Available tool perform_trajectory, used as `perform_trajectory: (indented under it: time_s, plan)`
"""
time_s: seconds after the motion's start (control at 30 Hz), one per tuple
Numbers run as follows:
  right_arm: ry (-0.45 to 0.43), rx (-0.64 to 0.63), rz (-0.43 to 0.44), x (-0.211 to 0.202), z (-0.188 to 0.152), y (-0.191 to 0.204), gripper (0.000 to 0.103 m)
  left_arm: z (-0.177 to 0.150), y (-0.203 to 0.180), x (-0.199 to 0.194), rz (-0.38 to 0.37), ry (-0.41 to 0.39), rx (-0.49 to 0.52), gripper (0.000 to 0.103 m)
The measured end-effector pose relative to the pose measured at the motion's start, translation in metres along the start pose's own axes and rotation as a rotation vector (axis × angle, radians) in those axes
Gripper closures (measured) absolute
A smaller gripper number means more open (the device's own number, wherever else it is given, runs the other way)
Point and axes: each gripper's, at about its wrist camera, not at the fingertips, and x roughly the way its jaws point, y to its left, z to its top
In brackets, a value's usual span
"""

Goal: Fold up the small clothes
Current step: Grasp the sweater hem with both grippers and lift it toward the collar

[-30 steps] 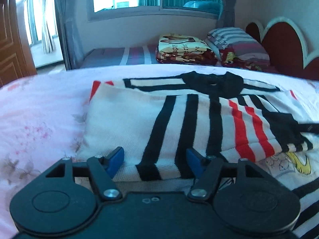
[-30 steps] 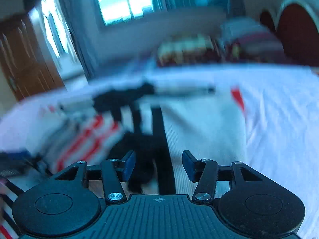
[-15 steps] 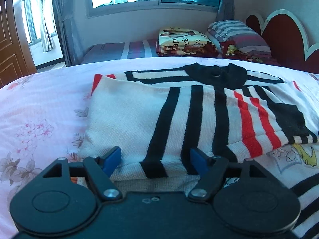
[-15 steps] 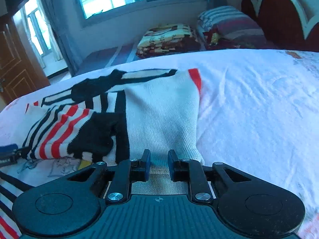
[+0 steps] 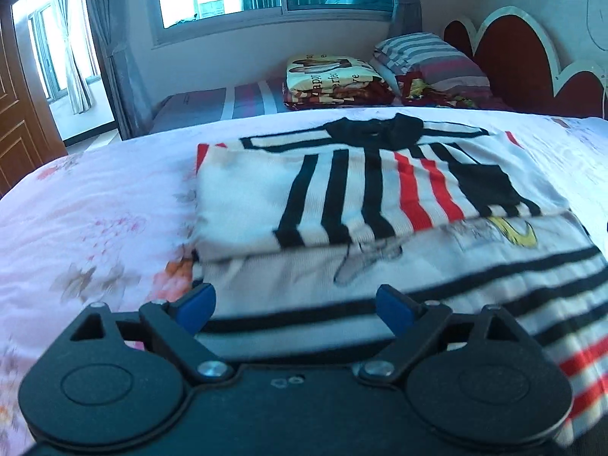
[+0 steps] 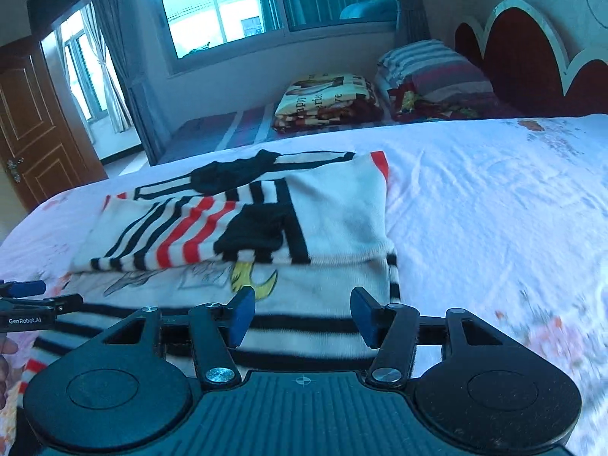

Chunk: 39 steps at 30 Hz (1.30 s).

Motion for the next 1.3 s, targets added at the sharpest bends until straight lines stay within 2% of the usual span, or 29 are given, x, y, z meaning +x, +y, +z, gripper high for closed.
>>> perform_trajectory:
  time_s: [0.23,0.3,0.37,0.6,0.7,0.8,0.93,1.03,1.07,1.2,1.27,1.3]
  plan:
    - [0.045,0.04,-0.001,-0.043,-0.038,-0.007,0.048,-0.038,0.014,-0.039,0.003,0.002,0.012,0.012]
    - [0.071,0.05,-0.003,-0.055,-0.054,-0.013,0.048,-0.054,0.025,-0.05,0.014,0.014,0.0,0.014]
    - [0.104,0.07,-0.007,-0.065,-0.07,-0.021,0.048,-0.069,0.037,-0.062,-0.011,0.025,-0.03,0.019]
    - [0.167,0.296,0.065,-0.1,-0.121,-0.053,0.048,-0.119,0.066,-0.09,-0.261,0.137,-0.242,0.051]
    - [0.174,0.36,0.111,-0.11,-0.134,-0.059,0.048,-0.136,0.073,-0.091,-0.38,0.176,-0.358,0.052]
    - [0.193,0.394,0.154,-0.114,-0.144,-0.058,0.048,-0.149,0.073,-0.091,-0.462,0.194,-0.452,0.052]
    - [0.186,0.413,0.2,-0.115,-0.148,-0.051,0.048,-0.158,0.077,-0.083,-0.547,0.187,-0.543,0.052]
    - [0.177,0.441,0.216,-0.107,-0.148,-0.052,0.048,-0.159,0.082,-0.071,-0.579,0.172,-0.619,0.057]
    - [0.169,0.45,0.213,-0.104,-0.145,-0.053,0.05,-0.156,0.084,-0.067,-0.577,0.173,-0.633,0.063]
    - [0.173,0.498,0.218,-0.092,-0.138,-0.059,0.057,-0.15,0.085,-0.054,-0.592,0.175,-0.671,0.069]
    - [0.191,0.475,0.218,-0.091,-0.136,-0.058,0.075,-0.148,0.083,-0.055,-0.601,0.176,-0.653,0.071]
    - [0.2,0.468,0.226,-0.092,-0.136,-0.058,0.076,-0.15,0.082,-0.058,-0.598,0.178,-0.634,0.072]
